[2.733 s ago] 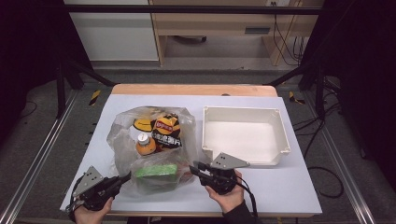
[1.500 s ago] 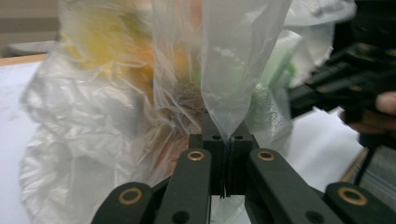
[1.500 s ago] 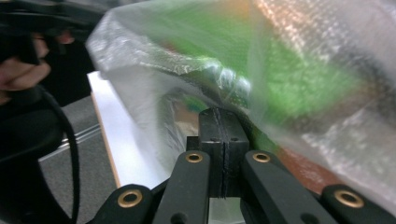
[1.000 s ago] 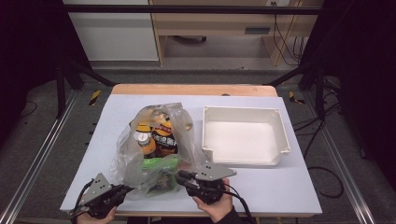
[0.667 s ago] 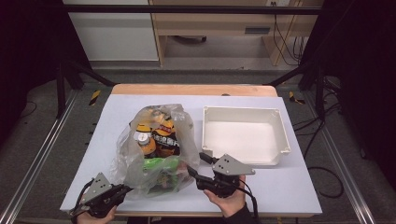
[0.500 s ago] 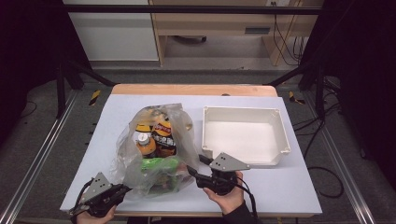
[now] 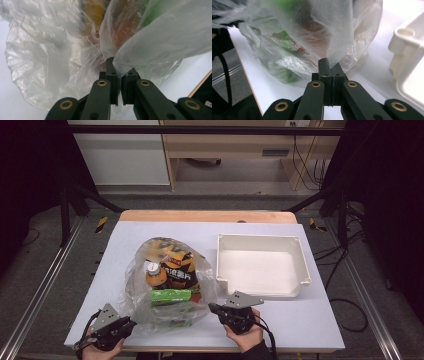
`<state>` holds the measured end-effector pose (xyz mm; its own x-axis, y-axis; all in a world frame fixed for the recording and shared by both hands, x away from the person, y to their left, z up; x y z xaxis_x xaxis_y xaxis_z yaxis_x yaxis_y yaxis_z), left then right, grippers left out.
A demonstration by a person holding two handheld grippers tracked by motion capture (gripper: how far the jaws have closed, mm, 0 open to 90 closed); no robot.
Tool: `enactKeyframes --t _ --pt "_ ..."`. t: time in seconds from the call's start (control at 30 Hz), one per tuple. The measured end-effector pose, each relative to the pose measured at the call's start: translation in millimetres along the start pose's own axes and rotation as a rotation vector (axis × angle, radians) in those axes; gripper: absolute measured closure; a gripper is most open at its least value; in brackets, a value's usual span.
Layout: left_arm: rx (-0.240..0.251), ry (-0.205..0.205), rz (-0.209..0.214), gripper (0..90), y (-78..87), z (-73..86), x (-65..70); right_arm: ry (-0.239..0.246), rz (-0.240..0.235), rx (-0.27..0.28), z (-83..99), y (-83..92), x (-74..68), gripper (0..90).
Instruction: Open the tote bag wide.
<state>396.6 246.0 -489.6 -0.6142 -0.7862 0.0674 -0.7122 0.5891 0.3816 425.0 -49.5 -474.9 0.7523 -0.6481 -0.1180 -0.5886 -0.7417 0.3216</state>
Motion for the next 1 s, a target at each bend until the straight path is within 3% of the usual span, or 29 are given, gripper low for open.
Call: enactKeyframes --t 0.27,0.43,0.57,0.63,0.67,0.73,0.83,1.0 --pt "-0.022 0.028 -0.037 83.4 -1.1 5.5 -10.1 0.006 0.047 -0.101 22.9 -13.0 3.2 90.0" --pt "-0.053 0.028 -0.047 82.6 -3.6 11.0 -14.1 -0.003 0.055 -0.106 27.2 -16.8 4.6 88.2" --pt "-0.058 0.026 -0.047 82.5 -4.8 13.2 -14.6 0.002 0.059 -0.095 27.0 -16.7 6.3 78.9" --pt "-0.061 0.023 -0.046 82.6 -4.6 13.8 -15.3 -0.008 0.051 -0.063 22.2 -12.4 6.4 67.7" --pt "-0.061 0.02 -0.046 82.6 -4.6 14.1 -16.0 -0.001 0.034 -0.027 15.4 -5.3 6.0 57.9" --pt "-0.06 0.021 -0.045 82.6 -4.7 14.3 -16.1 0.001 0.033 -0.011 12.4 -2.3 5.9 54.1" --pt "-0.059 0.025 -0.044 82.6 -5.1 14.5 -15.9 0.006 0.031 0.082 -6.3 15.6 5.4 44.9" --pt "-0.057 0.014 -0.045 81.8 -4.8 14.3 -16.9 0.012 0.012 0.178 -32.1 29.5 -0.6 40.4"
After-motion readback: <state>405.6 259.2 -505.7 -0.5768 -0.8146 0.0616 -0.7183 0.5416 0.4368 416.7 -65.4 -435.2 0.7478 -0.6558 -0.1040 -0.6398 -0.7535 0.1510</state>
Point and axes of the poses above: each handheld gripper's, and its own axes: y roughly backward along the jaws, z roughly out of its underside, x roughly to its right, the point moved 6 cm from there along -y, roughly forward along the jaws, and after that the axes turned 10 degrees about x, right-handed, at the moved point
